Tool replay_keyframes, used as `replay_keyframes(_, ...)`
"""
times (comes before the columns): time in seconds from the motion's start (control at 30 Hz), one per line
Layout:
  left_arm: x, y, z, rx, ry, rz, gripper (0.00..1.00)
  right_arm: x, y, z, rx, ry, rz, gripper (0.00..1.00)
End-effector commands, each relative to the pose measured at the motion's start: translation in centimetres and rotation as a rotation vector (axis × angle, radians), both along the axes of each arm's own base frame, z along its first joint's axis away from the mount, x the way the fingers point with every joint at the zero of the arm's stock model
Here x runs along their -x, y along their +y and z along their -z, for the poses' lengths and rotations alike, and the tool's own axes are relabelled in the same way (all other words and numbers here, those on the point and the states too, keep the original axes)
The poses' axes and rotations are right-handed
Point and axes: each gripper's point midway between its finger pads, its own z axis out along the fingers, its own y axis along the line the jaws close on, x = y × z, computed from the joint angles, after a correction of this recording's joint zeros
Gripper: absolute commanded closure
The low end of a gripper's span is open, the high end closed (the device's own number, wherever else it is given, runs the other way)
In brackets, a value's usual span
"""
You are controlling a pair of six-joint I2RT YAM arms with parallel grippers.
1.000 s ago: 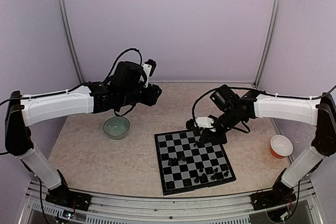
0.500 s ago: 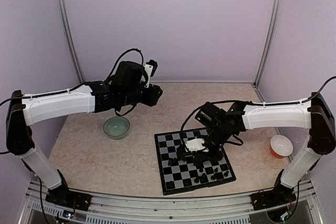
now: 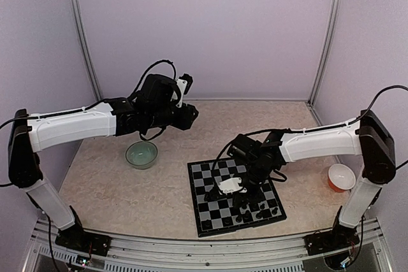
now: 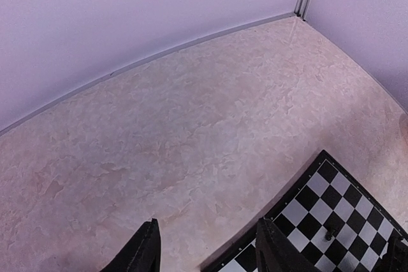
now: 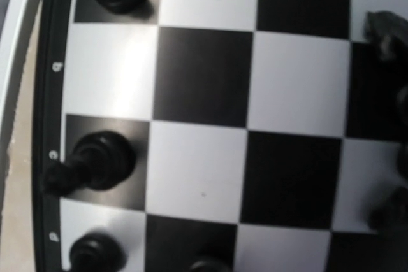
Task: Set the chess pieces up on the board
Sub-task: Place the pawn at e7.
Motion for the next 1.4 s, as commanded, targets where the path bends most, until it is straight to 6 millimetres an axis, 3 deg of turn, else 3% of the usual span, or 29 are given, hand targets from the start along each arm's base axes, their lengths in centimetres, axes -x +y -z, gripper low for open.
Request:
replay_keyframes(0.0,-0.1,-0.8,-0.7,0.003,-0.010,0.022,0.49,0.8,0.8,0.5,0.008,0.020,-0.034,0.96)
replay_keyframes(0.17,-0.2,-0.9,-0.6,0.000,-0.007,0.024,0.49,1.1,0.6,0.9,0.026,0.036,-0.040,0.94)
replay_keyframes(0.33,-0.1,-1.1,-0.4,-0.008,-0.003,0.029,0.49,1.0,0.7,0.6,0.018,0.031,-0.037,0.83)
replay_keyframes(0.6,0.0,-1.3,0.0,-0.018,0.004,0.036,0.49,0.4,1.4,-2.7,-0.043,0.021,-0.029,0.71)
replay_keyframes(0.8,0.2,-1.6,0.2,-0.023,0.012,0.046,0.49,-1.6,0.4,-4.7,-0.082,0.009,0.026,0.73)
replay_keyframes(0.97,0.3,-1.7,0.3,-0.023,0.014,0.051,0.49,-3.4,-1.6,-2.7,-0.022,-0.042,0.080,0.86)
replay_keyframes(1.17,0.3,-1.9,0.6,-0.029,0.020,0.054,0.49,-2.9,-3.0,0.3,0.055,-0.029,0.077,0.91)
replay_keyframes(1.37,0.3,-2.0,0.7,-0.031,0.020,0.056,0.49,-2.3,-3.7,1.5,0.084,0.000,0.070,0.92)
